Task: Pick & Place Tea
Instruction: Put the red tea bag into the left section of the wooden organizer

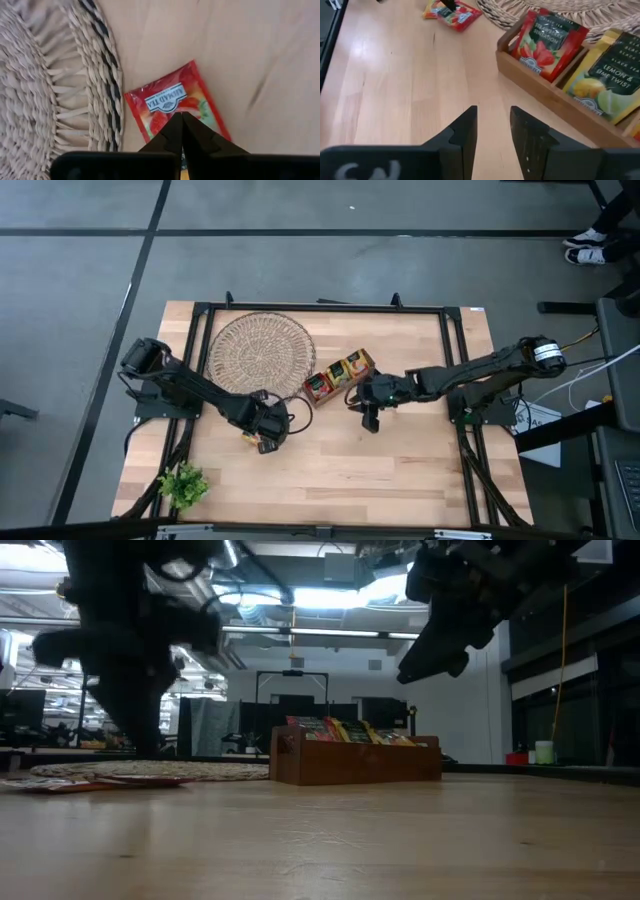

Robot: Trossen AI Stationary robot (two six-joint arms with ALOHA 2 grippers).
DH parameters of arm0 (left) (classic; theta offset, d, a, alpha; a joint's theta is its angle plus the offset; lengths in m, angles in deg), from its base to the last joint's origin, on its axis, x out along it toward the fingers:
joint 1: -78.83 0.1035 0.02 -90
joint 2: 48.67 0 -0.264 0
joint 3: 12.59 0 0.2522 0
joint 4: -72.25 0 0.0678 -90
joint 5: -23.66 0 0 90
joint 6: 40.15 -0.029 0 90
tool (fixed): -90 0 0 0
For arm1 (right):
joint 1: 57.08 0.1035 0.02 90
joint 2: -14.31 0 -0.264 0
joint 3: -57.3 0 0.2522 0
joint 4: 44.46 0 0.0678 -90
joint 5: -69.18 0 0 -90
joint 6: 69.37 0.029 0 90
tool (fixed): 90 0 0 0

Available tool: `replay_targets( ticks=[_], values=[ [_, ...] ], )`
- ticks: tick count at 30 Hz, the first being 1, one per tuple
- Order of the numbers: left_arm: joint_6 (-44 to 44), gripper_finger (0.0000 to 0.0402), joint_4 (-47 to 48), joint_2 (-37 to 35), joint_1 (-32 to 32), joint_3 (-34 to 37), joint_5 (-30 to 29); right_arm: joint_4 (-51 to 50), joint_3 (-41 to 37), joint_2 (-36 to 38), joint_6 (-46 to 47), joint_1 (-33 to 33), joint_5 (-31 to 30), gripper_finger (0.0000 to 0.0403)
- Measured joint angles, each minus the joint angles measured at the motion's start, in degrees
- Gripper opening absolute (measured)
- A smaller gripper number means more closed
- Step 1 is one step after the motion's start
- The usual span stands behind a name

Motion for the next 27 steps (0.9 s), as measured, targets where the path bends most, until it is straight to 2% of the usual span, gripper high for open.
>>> replay_targets(
  ticks=[11, 20, 24, 27],
  values=[
    [-0.80, 0.0003, -2.06, 6.93, -0.13, -0.24, 0.90, 0.44, 0.00, 0.00, 6.12, 4.57, -0.90, 0.0117],
    [-15.31, 0.0002, -29.20, 12.16, -1.33, -0.17, 4.20, 2.31, 0.00, 0.00, 10.70, 9.80, -1.74, 0.0117],
    [-21.66, 0.0002, -40.40, 16.49, -0.64, -0.39, 6.29, 2.44, 0.00, 0.00, 13.50, 12.97, -5.54, 0.0117],
    [-27.19, 0.0002, -45.26, 17.60, 0.24, -0.15, 6.41, 2.54, 0.00, 0.00, 15.34, 15.06, -7.72, 0.0117]
  ],
)
